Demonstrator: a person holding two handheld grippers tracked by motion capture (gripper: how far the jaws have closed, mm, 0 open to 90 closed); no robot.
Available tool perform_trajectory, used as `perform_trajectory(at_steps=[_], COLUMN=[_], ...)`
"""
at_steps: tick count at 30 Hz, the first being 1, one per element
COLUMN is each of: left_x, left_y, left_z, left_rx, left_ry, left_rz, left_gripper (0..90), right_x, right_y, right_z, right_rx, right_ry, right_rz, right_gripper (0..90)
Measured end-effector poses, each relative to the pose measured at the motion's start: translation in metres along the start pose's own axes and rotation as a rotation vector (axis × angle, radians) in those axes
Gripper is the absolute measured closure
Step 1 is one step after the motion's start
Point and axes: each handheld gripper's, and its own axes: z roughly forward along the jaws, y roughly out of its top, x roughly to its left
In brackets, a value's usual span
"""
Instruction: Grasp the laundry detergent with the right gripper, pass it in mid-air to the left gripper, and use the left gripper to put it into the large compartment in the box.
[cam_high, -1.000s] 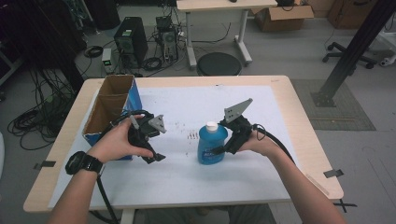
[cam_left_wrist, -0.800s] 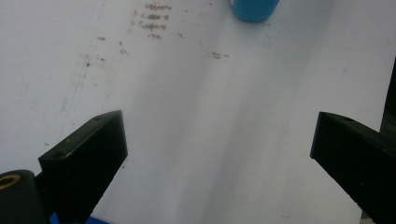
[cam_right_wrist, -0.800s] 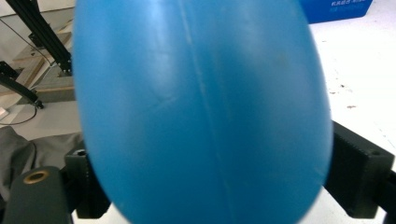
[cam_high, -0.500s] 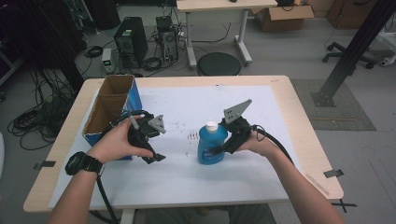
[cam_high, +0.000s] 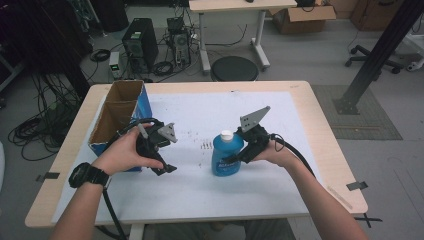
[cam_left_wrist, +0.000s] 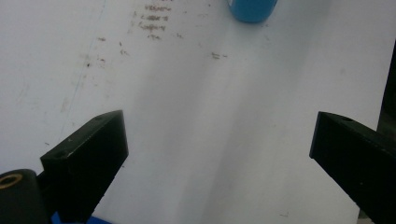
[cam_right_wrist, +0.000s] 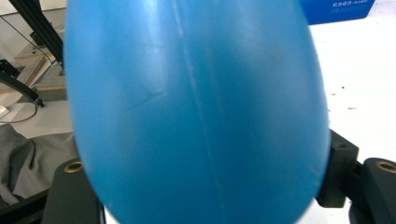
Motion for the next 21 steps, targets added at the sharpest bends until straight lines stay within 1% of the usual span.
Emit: perform_trajectory(at_steps=[5, 7, 10, 15, 21], left_x=[0.0, -0.0002, 0.0, -0.0005, -0.0007], left_y=[0.0, 0.0001, 0.0006, 0.0014, 0.0028], left_z=[-0.0001, -0.0003, -0.0005, -0.0013, -0.0034], left_rx=[0.002, 0.001, -0.001, -0.001, -0.006], left_ry=[0.001, 0.001, 0.003, 0.004, 0.01], left_rz=[0.003, -0.003, 0.003, 0.0, 0.007], left_gripper=[5.0, 5.0, 5.0, 5.0, 5.0], right_x=[0.0005, 0.0006, 0.0013, 0.0026, 0.0031], right_y=[-0.0001, -0.0002, -0.0007, -0.0018, -0.001], right_z=[0.0, 0.0001, -0.0002, -0.001, -0.0015], right_rx=[-0.003, -0.005, -0.011, -0.022, -0.02], right_ry=[0.014, 0.021, 0.032, 0.02, 0.014], right_rz=[-0.005, -0.005, -0.006, -0.015, -0.019], right_gripper=[32.1, 34.2, 37.7, 38.8, 40.3])
